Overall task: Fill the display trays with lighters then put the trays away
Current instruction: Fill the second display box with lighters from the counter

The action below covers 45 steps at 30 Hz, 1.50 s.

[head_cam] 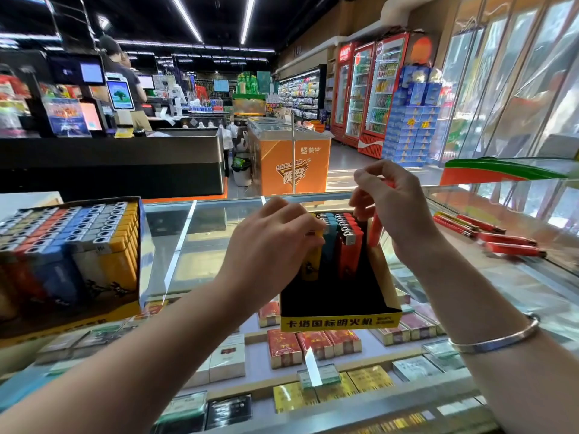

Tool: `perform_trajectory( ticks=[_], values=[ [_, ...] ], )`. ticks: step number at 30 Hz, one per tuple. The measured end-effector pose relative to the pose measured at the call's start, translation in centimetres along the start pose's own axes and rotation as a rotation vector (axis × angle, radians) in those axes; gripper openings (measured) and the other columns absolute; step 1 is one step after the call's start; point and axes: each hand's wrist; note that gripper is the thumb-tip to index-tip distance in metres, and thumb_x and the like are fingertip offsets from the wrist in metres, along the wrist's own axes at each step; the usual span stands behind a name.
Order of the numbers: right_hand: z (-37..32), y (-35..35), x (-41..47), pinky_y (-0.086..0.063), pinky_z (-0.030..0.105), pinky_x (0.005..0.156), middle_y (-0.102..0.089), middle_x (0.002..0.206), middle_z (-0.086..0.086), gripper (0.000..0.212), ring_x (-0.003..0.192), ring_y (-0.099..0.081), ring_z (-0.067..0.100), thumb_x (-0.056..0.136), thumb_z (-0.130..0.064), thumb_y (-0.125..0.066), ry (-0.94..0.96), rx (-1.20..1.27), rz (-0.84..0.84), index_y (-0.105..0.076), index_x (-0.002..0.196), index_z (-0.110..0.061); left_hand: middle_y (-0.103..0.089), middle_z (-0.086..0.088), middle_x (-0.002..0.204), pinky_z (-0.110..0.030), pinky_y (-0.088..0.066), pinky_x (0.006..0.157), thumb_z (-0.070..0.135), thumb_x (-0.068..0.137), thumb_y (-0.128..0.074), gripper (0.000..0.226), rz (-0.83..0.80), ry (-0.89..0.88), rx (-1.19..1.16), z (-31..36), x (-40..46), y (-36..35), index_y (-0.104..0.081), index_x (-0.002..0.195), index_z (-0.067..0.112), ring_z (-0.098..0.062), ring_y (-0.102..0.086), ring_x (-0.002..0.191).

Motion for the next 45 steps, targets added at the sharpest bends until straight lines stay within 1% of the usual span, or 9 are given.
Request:
perform_trajectory(
  ticks=[10,17,21,26,30,33,36,39,45],
  values=[
    [-0.2,0.5,0.0,-0.037,0.017,0.033,-0.054,0.044,-0.003,0.035,0.034,-0.044,0.008,0.093,-0.034,-0.051,-0.056,0.035,0.059,-0.052,0.063,-0.014,-0.068,0.002,0.103,-0.039,-0.052,0.076,0.025,0.080,-0.070,0.022,-0.124,0.081,-0.030,0.1,-0.1,0.1,-0.070,0.100,0.017,-0.022,-0.060,0.100],
    [-0.4,0.5,-0.2,-0.045,0.027,0.046,-0.057,0.047,0.006,0.050,0.039,-0.053,0.017,0.078,-0.055,-0.052,-0.154,0.178,-0.004,-0.053,0.049,-0.014,-0.067,0.002,0.110,-0.039,-0.052,0.079,0.031,0.083,-0.066,0.031,-0.129,0.089,-0.046,0.0,-0.7,-0.1,-0.065,0.111,0.018,-0.022,-0.060,0.103],
    [-0.7,0.3,-0.3,-0.048,0.024,0.045,-0.057,0.046,0.006,0.050,0.042,-0.056,0.018,0.086,-0.049,-0.051,-0.197,0.356,-0.009,-0.051,0.049,-0.015,-0.067,0.000,0.110,-0.038,-0.049,0.081,0.038,0.083,-0.059,0.040,-0.099,0.103,-0.053,0.4,-0.7,0.0,-0.061,0.118,0.019,-0.023,-0.060,0.104],
    [-0.6,-1.2,-1.1,-0.048,0.021,0.047,-0.059,0.048,0.004,0.052,0.044,-0.053,0.015,0.080,-0.051,-0.051,-0.162,0.470,0.001,-0.053,0.039,-0.020,-0.068,0.007,0.098,-0.036,-0.052,0.078,0.047,0.079,-0.054,0.036,-0.040,0.206,-0.263,2.2,-0.3,0.4,-0.063,0.104,0.023,-0.015,-0.059,0.099],
    [-0.8,-1.8,-1.6,-0.042,0.018,0.041,-0.059,0.051,0.005,0.038,0.040,-0.050,0.012,0.070,-0.048,-0.057,-0.075,0.535,-0.119,-0.049,0.045,-0.020,-0.057,0.017,0.087,-0.040,-0.053,0.075,0.037,0.079,-0.058,0.024,0.021,0.246,-0.410,2.6,-0.1,0.7,-0.065,0.094,0.020,-0.013,-0.060,0.090],
    [-1.0,-1.5,-1.4,-0.044,0.020,0.041,-0.061,0.056,0.006,0.034,0.042,-0.055,0.013,0.072,-0.042,-0.060,-0.014,0.525,-0.202,-0.048,0.059,-0.012,-0.062,0.013,0.091,-0.031,-0.050,0.075,0.024,0.084,-0.061,0.016,0.071,0.304,-0.488,2.3,-0.1,0.8,-0.065,0.098,0.017,-0.010,-0.060,0.089],
    [-0.9,-1.2,-1.2,-0.043,0.020,0.041,-0.060,0.059,0.004,0.035,0.044,-0.054,0.013,0.071,-0.044,-0.062,0.013,0.464,-0.237,-0.049,0.063,-0.012,-0.064,0.014,0.090,-0.012,-0.044,0.073,0.015,0.087,-0.060,0.014,0.104,0.365,-0.552,2.0,0.0,0.9,-0.063,0.100,0.017,0.000,-0.060,0.085],
    [-0.7,-1.2,-1.0,-0.040,0.022,0.043,-0.056,0.058,0.003,0.033,0.045,-0.047,0.014,0.075,-0.046,-0.057,0.039,0.379,-0.199,-0.056,0.054,-0.021,-0.060,0.019,0.088,-0.005,-0.041,0.072,0.013,0.088,-0.057,0.013,0.150,0.342,-0.567,1.6,0.1,1.0,-0.062,0.100,0.011,0.007,-0.058,0.084],
    [0.3,0.7,0.6,-0.039,0.024,0.047,-0.058,0.060,0.006,0.042,0.049,-0.046,0.012,0.095,-0.031,-0.045,-0.014,0.182,0.086,-0.052,0.059,-0.013,-0.060,0.004,0.101,-0.016,-0.050,0.075,0.018,0.091,-0.049,0.021,0.083,0.227,-0.523,1.6,0.2,1.1,-0.063,0.107,0.012,-0.009,-0.061,0.087]
  ],
)
Point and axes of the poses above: each hand's wrist, its own x-axis towards the middle knuckle, its own y-axis out of the back of the hand, z = x × y
